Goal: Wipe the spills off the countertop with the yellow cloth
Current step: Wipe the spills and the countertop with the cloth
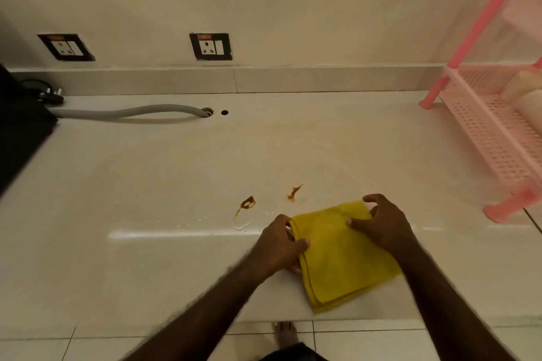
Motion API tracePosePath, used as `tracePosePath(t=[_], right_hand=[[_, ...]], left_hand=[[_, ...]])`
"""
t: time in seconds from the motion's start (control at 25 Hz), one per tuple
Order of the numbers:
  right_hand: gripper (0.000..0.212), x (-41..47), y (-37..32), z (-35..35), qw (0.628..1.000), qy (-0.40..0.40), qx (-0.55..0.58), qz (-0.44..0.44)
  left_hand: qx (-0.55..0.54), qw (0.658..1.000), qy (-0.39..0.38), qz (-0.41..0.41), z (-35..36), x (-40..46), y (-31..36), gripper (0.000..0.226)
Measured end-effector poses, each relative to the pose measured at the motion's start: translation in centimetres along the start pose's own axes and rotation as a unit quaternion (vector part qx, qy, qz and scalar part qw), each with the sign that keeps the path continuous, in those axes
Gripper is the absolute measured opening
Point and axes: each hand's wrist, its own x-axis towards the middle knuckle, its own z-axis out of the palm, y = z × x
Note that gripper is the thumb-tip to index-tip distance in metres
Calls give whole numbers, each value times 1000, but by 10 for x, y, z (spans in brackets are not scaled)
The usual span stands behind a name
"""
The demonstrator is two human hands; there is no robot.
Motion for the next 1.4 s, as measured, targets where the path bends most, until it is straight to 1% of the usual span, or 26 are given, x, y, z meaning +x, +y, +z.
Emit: tracePosePath(t=[0.08,0.12,0.16,0.2,0.24,0.28,0.32,0.36,0.4,0.48,0.56,0.64,0.84,0.92,1.0,1.12,1.24,1.32,1.4], right_hand=[[69,-25,-7,21,987,121,-97,-37],[63,-40,-10,34,969,190,-141,-74],[60,-53,-13,48,946,248,-175,-113],[60,-64,-15,61,929,284,-188,-144],[64,-72,-17,73,925,293,-187,-156],[73,-77,-19,84,933,275,-182,-146],[85,-79,-21,94,948,234,-181,-116],[96,-79,-22,103,962,182,-189,-80],[103,-79,-23,112,967,141,-206,-58],[103,-80,-27,128,960,125,-240,-70],[98,-85,-30,137,951,136,-259,-98],[97,-96,-31,147,947,132,-267,-118],[98,-124,-57,186,941,121,-262,-175],[99,-124,-56,185,938,123,-258,-194],[100,-116,-39,171,933,120,-269,-208],[102,-92,-7,137,934,111,-292,-176],[104,-61,-12,115,944,98,-286,-132],[102,-49,-28,115,947,77,-282,-137],[102,-48,-37,117,941,57,-292,-161]], left_hand=[[67,997,32,35,-8,-10,-16,46],[122,988,67,60,-15,-15,-25,44],[180,973,115,91,-23,-18,-35,42],[225,951,167,128,-33,-22,-45,40],[258,926,217,169,-43,-25,-56,38],[285,900,260,204,-54,-29,-69,37],[313,874,296,226,-65,-32,-81,38],[343,853,322,227,-74,-35,-92,44],[375,836,341,210,-81,-37,-103,53],[427,816,356,159,-92,-42,-120,69],[440,821,345,117,-97,-44,-128,78],[441,826,338,98,-98,-43,-131,82],[451,822,337,85,-99,-39,-135,83],[454,821,335,82,-100,-36,-137,84],[453,826,326,76,-100,-35,-138,85],[447,832,321,74,-102,-35,-138,84],[445,834,318,74,-101,-37,-137,86],[445,835,316,73,-101,-38,-136,86],[446,835,316,73,-101,-39,-136,85]])
